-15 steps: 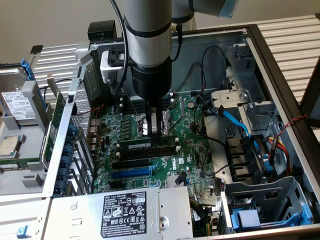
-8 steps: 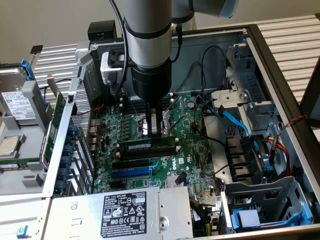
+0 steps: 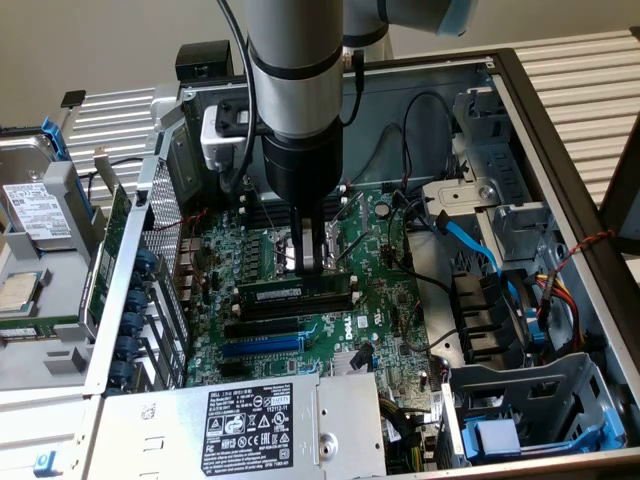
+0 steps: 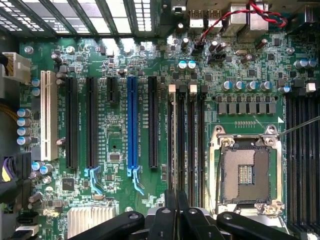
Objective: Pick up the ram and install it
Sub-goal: 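Insert the ram into the slot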
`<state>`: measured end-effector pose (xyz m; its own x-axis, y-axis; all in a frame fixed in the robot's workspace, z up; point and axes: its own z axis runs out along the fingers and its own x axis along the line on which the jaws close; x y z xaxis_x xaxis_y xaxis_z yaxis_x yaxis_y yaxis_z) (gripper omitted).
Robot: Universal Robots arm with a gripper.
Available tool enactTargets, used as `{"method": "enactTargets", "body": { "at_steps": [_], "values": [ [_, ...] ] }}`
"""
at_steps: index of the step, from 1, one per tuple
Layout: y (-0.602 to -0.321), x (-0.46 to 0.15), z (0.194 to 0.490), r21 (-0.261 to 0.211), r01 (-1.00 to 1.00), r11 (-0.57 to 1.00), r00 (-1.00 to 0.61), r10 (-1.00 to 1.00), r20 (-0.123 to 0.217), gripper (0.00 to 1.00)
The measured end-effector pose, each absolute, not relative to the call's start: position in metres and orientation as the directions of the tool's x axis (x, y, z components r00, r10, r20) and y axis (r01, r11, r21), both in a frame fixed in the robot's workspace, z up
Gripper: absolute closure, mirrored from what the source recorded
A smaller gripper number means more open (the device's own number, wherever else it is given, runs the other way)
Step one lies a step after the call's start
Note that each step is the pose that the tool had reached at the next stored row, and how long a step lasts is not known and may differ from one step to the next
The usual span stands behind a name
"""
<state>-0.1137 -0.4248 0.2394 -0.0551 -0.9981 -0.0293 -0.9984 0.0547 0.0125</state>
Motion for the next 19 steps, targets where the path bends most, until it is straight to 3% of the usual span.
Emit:
{"method": "enactTargets", "body": {
  "at_steps": [19],
  "values": [
    [-0.4236,-0.1147,0.235,0.012,-0.998,0.055,-0.056,-0.998,-0.029,0.88]
  ]
}}
